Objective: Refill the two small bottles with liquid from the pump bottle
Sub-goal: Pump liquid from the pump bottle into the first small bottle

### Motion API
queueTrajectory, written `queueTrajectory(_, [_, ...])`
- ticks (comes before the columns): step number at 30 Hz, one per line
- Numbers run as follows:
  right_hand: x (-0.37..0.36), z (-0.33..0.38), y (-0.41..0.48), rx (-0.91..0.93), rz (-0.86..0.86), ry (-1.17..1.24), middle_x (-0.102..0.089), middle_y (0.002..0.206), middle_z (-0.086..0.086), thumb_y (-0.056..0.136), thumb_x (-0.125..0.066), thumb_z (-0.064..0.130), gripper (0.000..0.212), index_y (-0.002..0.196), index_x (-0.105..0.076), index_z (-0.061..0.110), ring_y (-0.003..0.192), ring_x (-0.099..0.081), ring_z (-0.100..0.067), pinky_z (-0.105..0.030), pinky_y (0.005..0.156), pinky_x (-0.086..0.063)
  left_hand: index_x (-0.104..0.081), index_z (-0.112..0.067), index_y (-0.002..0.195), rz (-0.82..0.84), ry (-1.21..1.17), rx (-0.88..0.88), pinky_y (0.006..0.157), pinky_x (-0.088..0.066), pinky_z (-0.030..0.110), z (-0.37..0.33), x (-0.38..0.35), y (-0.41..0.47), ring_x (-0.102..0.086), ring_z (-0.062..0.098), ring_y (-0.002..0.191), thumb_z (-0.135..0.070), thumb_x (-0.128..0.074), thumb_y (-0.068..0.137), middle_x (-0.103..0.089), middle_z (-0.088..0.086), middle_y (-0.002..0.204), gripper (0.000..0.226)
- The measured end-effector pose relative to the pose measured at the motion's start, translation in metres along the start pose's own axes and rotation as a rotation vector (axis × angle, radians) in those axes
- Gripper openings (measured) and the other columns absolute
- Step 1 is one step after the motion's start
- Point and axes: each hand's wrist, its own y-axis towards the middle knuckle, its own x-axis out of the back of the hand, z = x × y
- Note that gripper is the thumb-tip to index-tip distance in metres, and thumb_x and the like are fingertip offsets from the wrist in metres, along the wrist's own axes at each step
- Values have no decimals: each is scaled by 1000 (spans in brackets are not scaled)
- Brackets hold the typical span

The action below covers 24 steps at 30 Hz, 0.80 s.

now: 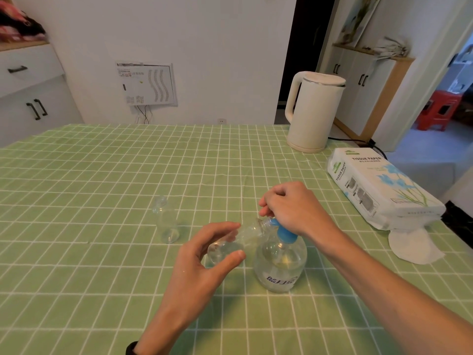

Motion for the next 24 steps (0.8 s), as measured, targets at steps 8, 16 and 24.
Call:
queueTrajectory(8, [8,8,4,53,17,-28,-80,72,17,102,-61,25,31,93,-83,6,88,-81,-15,-45,95,-65,-75,-36,116,-11,-16,-15,98,-54,16,-6,3,1,-72,9,117,-30,-83,79,-78,-12,119,38])
queueTrajectory(16, [1,-3,7,62,-12,34,-81,73,14,104,-59,17,32,80,-79,24,86,-80,-15,-47,95,-65,-75,-33,117,-5,3,-16,98,-55,20,-3,2,2,-72,13,117,-24,-82,81,-78,-10,119,38])
queueTrajectory(24, [-1,-3,5,37,-9,23,-80,70,14,104,-59,18,32,79,-79,21,86,-80,-17,-49,96,-64,-76,-31,117,-6,-14,-11,96,-54,15,1,-1,0,-72,10,117,-17,-83,81,-78,-11,120,39])
